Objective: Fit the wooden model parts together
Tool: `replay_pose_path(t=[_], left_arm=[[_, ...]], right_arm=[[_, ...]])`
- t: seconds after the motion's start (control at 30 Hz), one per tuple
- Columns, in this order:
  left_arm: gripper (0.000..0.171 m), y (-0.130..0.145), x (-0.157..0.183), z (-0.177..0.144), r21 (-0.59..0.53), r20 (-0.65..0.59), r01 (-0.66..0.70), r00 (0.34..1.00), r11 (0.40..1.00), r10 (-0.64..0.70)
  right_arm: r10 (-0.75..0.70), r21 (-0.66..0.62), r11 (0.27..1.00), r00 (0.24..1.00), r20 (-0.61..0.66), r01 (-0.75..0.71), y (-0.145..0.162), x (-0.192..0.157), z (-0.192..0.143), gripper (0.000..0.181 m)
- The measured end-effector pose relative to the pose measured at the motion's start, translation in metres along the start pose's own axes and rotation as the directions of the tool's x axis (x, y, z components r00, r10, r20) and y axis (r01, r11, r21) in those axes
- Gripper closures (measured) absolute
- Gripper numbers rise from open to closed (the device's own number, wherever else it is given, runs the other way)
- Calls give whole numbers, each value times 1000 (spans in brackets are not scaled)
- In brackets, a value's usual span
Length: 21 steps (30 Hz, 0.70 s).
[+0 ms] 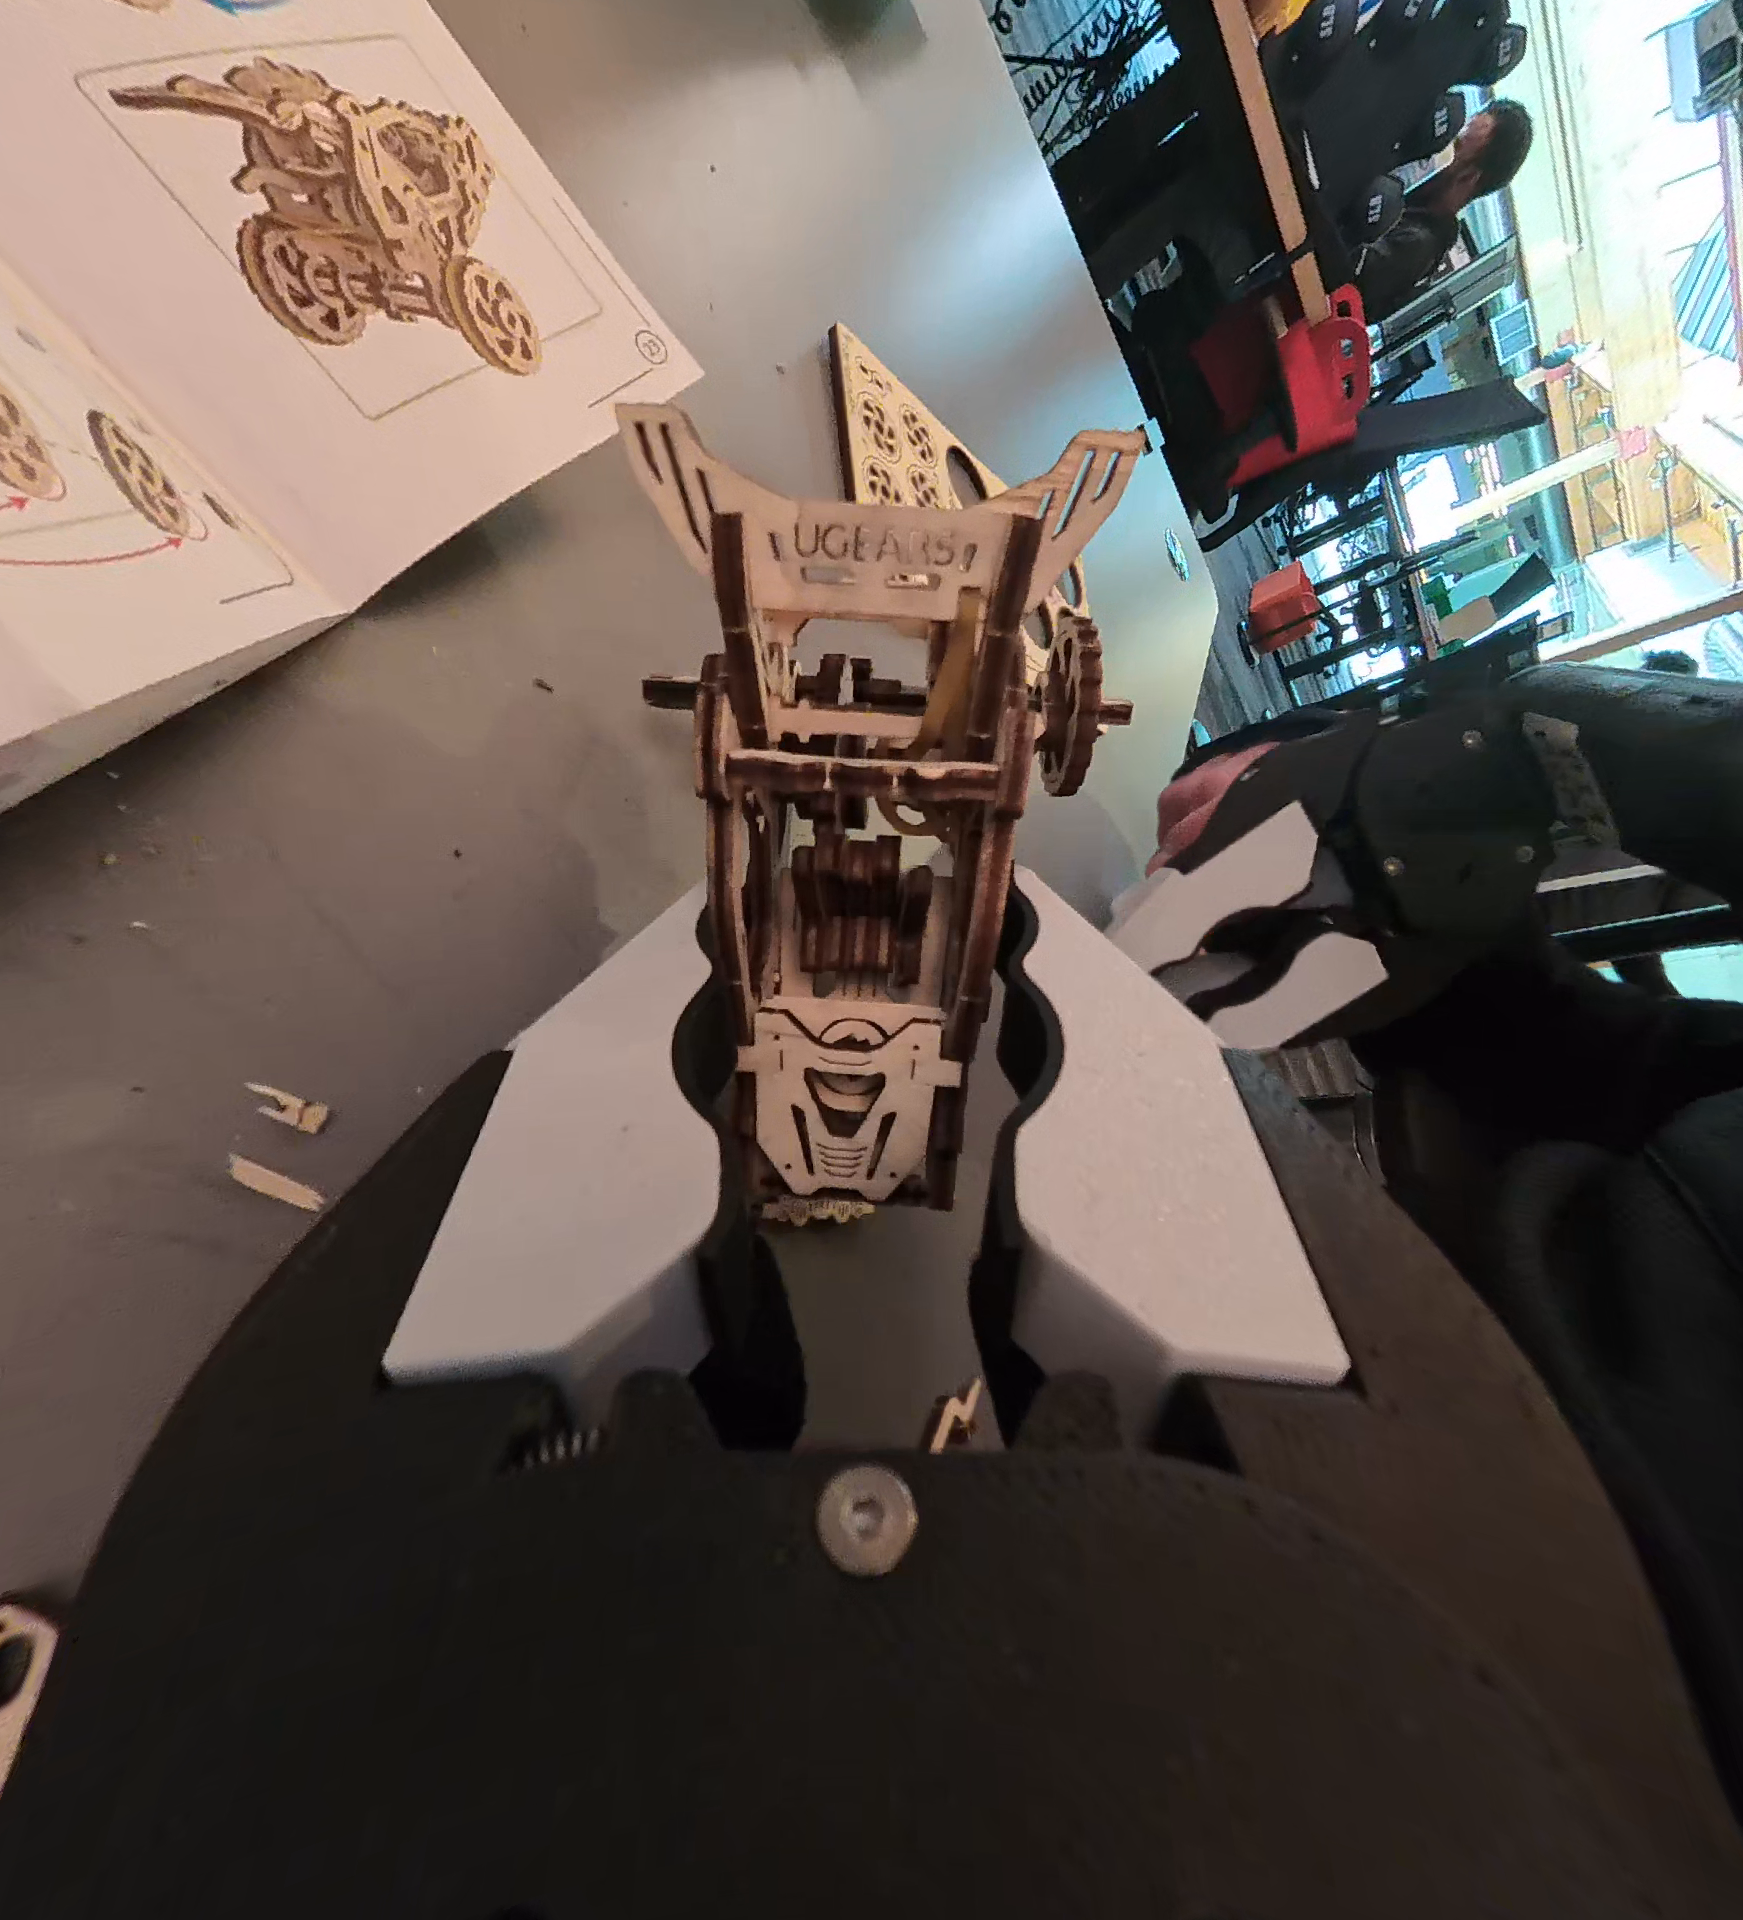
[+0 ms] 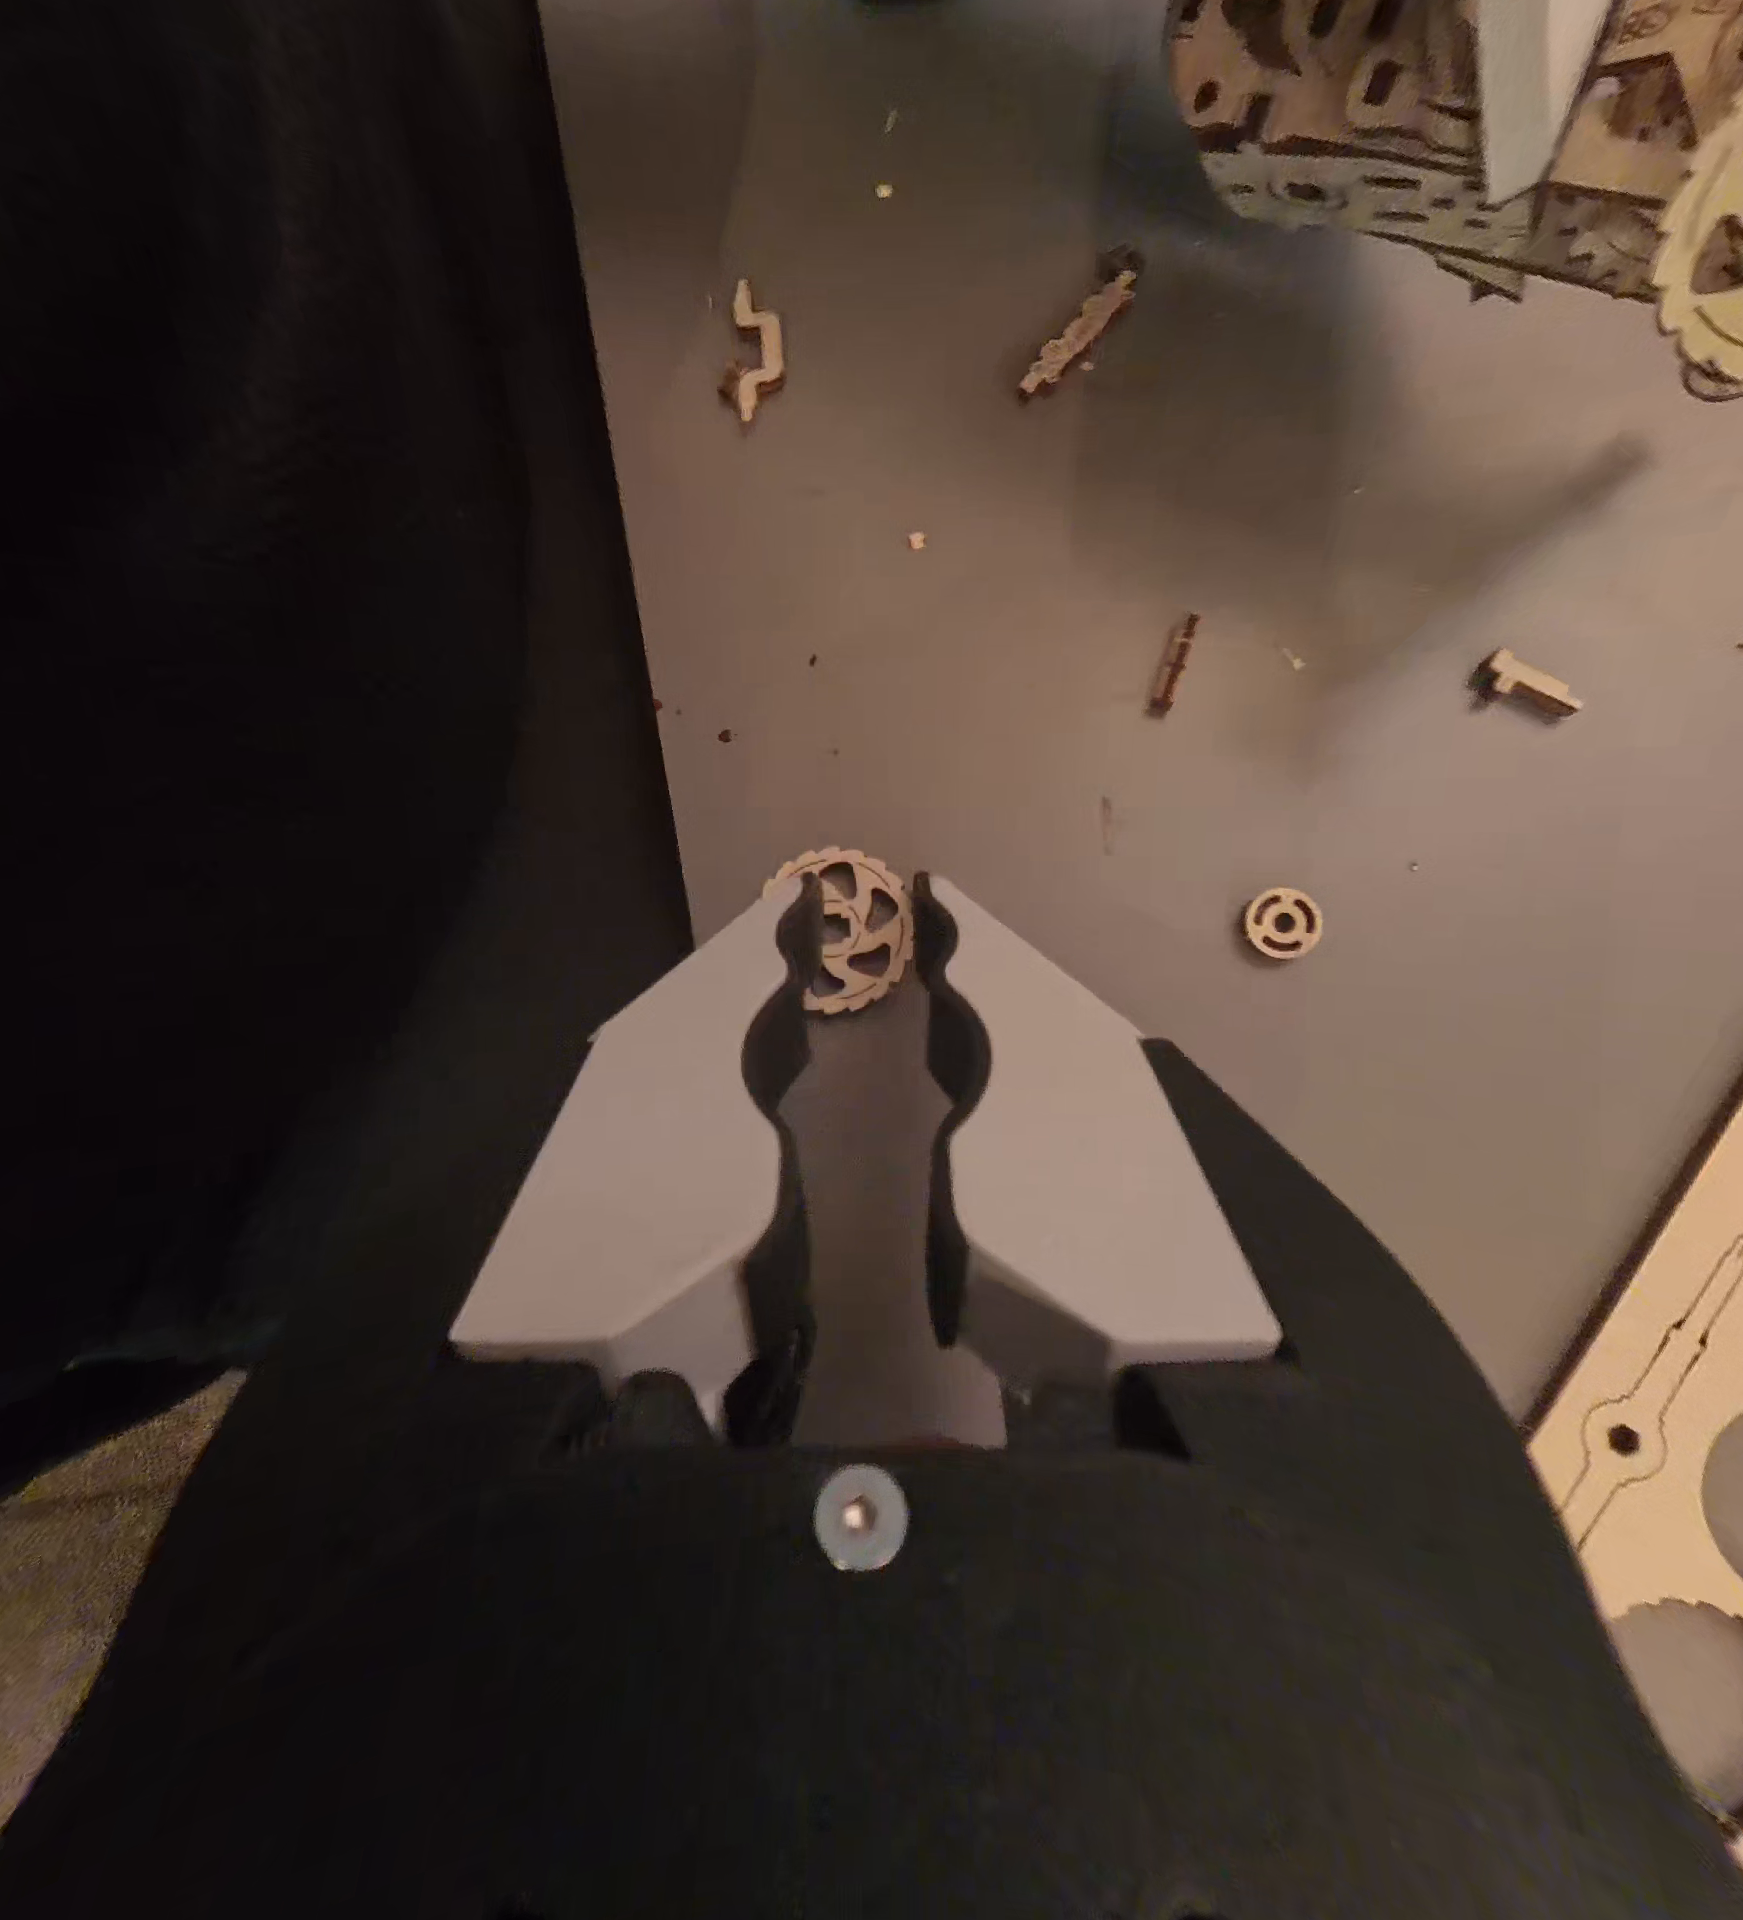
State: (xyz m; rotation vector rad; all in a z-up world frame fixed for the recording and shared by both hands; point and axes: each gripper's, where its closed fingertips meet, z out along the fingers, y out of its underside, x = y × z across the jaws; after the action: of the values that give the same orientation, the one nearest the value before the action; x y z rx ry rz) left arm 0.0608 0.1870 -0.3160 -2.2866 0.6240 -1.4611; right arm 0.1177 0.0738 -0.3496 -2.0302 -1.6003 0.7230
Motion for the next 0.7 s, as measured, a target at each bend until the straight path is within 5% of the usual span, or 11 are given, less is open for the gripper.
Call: replay_pose_path(t=[0.07, 0.2, 0.33, 0.53, 0.7], left_arm=[[125, 0, 2, 0, 1, 0, -3, 1000, 1000, 3], [126, 1, 2, -1, 5, -3, 6, 1000, 1000, -6], [126, 3, 2, -1, 4, -4, 15, 1000, 1000, -15], [126, 7, 2, -2, -4, 6, 10, 1000, 1000, -10], [126, 8, 6, -1, -4, -5, 2, 1000, 1000, -2]], right_arm=[[22, 25, 999, 1000, -2, -22, -2, 3, -2, 181], [21, 67, 998, 999, -36, -19, -8, 12, -11, 180], [5, 70, 998, 998, 63, -9, -9, -14, -17, 123], [-88, 14, 996, 996, 18, 88, 18, -33, -12, 132], [-194, 106, 971, 964, -182, 215, 24, -33, -10, 138]])
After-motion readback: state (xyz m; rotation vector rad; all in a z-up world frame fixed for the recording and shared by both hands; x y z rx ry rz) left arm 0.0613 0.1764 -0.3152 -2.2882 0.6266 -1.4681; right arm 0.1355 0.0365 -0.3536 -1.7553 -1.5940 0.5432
